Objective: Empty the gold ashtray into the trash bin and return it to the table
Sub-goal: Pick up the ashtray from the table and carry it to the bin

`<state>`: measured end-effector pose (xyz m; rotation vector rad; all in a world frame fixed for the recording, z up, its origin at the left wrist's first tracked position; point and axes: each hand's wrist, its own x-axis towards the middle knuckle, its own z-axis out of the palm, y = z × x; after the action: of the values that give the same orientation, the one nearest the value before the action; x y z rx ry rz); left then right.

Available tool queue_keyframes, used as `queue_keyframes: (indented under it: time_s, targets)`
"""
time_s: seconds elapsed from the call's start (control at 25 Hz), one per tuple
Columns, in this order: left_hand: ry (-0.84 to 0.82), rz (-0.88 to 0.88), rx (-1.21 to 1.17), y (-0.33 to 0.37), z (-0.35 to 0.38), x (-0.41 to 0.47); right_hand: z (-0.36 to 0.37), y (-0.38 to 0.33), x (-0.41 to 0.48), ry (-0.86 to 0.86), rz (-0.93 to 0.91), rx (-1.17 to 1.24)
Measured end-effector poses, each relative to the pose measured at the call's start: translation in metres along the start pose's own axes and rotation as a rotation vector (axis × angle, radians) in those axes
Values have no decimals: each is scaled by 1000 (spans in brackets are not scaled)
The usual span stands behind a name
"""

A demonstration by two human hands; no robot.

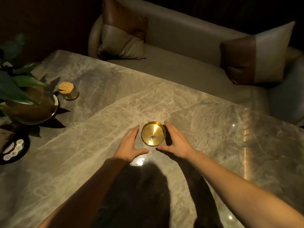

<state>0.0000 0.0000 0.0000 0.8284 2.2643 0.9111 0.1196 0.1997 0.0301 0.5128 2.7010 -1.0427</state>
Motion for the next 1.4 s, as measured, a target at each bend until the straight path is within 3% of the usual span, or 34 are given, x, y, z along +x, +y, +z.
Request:
queue_keyframes:
  time_s: [0.36,0.72,1.12,1.4]
  targets:
    - [9,91,-74,5,7,23,13,2,10,47,74,32]
    - [53,124,-138,28,-4,3,-2,-8,-18,141,32,156]
    - [47,249,-208,118,-4,-41,-65,-9,-114,340,-61,342]
    - [55,339,-287,219,49,-93,-121,31,-225,464,-92,484]
